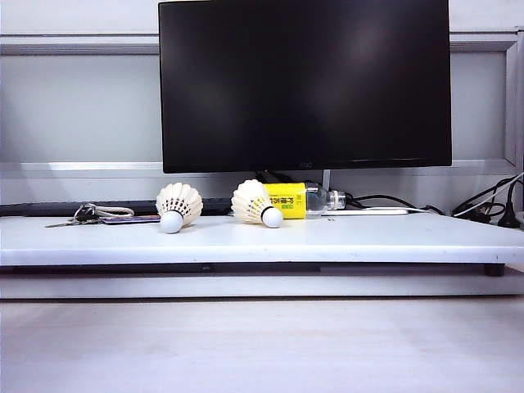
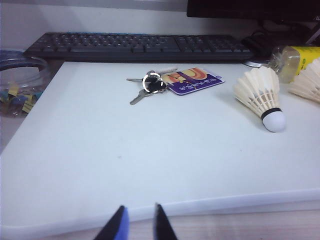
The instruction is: Stack the badminton balls on the table vertically.
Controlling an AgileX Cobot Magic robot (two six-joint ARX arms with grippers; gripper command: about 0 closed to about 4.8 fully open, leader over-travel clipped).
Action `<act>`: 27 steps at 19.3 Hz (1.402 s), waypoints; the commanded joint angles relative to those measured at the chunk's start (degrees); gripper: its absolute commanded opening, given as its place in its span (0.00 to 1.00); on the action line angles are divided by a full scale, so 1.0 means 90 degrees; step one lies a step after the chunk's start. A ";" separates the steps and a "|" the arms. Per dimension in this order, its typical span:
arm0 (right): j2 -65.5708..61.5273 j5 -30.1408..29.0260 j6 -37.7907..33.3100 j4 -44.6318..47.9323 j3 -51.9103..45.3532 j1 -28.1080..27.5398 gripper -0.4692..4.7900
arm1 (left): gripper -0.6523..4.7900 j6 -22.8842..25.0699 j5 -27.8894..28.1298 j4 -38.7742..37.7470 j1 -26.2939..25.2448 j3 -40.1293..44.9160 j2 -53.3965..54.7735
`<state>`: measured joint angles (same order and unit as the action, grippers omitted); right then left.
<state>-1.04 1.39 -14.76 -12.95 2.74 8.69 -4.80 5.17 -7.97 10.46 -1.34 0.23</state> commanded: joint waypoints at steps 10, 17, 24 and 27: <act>0.0000 -0.0012 -0.0027 0.0078 0.0015 0.0007 0.09 | 0.27 -0.0481 -0.0015 0.0024 0.0002 -0.0007 -0.0019; 0.0000 -0.1256 -0.0248 0.0165 0.0015 0.0010 0.09 | 0.27 -0.2305 -0.1593 0.0041 0.0005 -0.0007 -0.0019; 0.0000 -0.1508 -0.0668 0.0503 0.0015 0.0012 0.09 | 0.70 -0.2229 -0.2868 0.0396 0.0032 -0.0036 -0.0019; 0.0000 -0.1508 -0.0678 0.0508 0.0015 0.0015 0.09 | 0.70 -0.2232 -0.2705 0.0396 0.0277 -0.0153 -0.0015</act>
<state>-1.04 -11.84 -20.49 -9.58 2.74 8.73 -25.12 -20.03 -5.32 12.05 -1.83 0.23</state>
